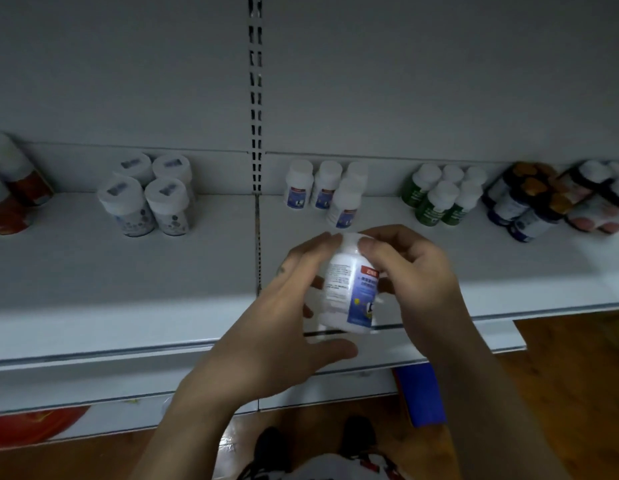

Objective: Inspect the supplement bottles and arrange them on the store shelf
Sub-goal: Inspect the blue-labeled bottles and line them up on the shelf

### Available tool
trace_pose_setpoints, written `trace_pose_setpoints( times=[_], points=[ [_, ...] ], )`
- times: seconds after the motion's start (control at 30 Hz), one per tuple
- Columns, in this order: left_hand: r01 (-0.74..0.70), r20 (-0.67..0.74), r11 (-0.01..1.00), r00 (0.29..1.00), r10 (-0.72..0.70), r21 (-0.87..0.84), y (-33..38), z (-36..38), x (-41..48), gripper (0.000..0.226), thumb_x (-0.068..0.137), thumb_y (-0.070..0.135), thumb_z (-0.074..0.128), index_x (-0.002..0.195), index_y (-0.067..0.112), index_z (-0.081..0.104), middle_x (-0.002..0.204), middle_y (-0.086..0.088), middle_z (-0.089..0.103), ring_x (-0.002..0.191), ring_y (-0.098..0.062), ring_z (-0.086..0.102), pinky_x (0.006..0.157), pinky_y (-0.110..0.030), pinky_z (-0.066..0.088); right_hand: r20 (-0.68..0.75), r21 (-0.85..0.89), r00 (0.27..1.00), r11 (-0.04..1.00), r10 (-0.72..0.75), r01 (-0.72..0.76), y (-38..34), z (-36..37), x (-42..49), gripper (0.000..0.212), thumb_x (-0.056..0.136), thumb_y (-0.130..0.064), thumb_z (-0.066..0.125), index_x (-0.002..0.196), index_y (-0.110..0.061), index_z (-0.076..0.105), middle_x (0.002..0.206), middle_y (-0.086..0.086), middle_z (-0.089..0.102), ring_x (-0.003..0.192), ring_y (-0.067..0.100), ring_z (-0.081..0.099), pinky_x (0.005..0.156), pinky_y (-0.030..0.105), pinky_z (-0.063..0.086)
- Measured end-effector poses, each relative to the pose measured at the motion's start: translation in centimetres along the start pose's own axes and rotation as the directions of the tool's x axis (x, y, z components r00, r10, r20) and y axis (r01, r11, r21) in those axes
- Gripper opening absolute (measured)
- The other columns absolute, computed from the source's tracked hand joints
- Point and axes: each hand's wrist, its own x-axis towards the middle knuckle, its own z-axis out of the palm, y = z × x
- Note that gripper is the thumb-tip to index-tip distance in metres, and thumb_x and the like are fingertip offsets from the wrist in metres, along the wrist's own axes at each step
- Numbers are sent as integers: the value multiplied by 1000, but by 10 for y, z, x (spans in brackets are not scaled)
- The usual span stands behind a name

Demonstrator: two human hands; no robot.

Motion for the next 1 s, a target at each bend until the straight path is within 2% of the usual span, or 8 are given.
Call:
trace_pose_setpoints(
  times=[0.17, 0.33, 0.4, 0.47, 0.57, 0.63, 0.83, 1.0],
  points=[
    [-56, -5, 998, 998, 56, 19, 14, 1, 2, 109, 63, 29, 89, 134, 62, 13, 129, 47, 24, 110, 10, 45, 80, -9, 44, 66, 95, 997, 994, 45, -51, 3, -7, -7, 12, 91, -11, 61, 95, -2, 66, 70, 1, 70, 64, 16, 66, 57, 25, 52],
    [-85, -73, 985, 993, 97, 153, 16, 9, 10, 105, 59, 32, 89, 135, 57, 21, 124, 29, 34, 112, 6, 41, 83, -2, 34, 144, 228, 983, 963, 111, -142, 5, -14, -5, 17, 95, -13, 53, 96, -2, 66, 73, 3, 71, 66, 12, 67, 58, 20, 52],
    [-67, -110, 979, 990, 89, 194, 18, 11, 12, 102, 59, 41, 84, 136, 54, 19, 126, 27, 31, 120, -3, 37, 89, -9, 34, 249, 288, 955, 929, 162, -233, 7, -19, -5, 21, 93, -18, 56, 102, -1, 66, 81, 7, 74, 74, 14, 70, 64, 24, 57],
    [-53, -161, 979, 983, 85, 196, 19, 12, 14, 97, 60, 54, 73, 141, 45, 20, 131, 21, 34, 123, -7, 36, 95, -19, 38, 379, 270, 906, 915, 187, -301, 10, -24, -6, 32, 89, -21, 61, 115, -1, 65, 99, 15, 74, 89, 25, 71, 77, 37, 59],
    [-26, -208, 982, 976, 66, 189, 21, 12, 15, 100, 64, 54, 77, 146, 34, 24, 137, 13, 38, 128, -10, 36, 102, -34, 42, 500, 244, 843, 902, 197, -356, 13, -32, -4, 49, 82, -15, 56, 130, -3, 57, 115, 23, 68, 101, 36, 67, 83, 45, 58],
    [-26, -204, 981, 977, 65, 190, 23, 11, 13, 100, 68, 48, 82, 148, 36, 23, 138, 15, 35, 131, -7, 34, 105, -36, 40, 525, 236, 830, 905, 187, -353, 12, -35, -1, 54, 78, -9, 57, 132, -4, 54, 114, 24, 68, 100, 36, 67, 81, 41, 58],
    [-22, -230, 979, 971, 70, 204, 29, 13, 9, 92, 69, 49, 74, 141, 49, 17, 135, 22, 33, 129, 0, 29, 104, -22, 35, 588, 249, 800, 914, 120, -320, 7, -37, 1, 54, 73, 0, 59, 127, -6, 56, 105, 21, 69, 91, 32, 68, 76, 37, 57],
    [-5, -251, 971, 966, 67, 238, 31, 14, 2, 86, 70, 49, 70, 134, 53, 14, 132, 24, 29, 131, -1, 28, 105, -23, 31, 596, 205, 795, 936, 112, -286, 7, -34, -1, 57, 71, 1, 62, 127, -6, 55, 105, 25, 68, 91, 31, 67, 75, 33, 57]
  ],
)
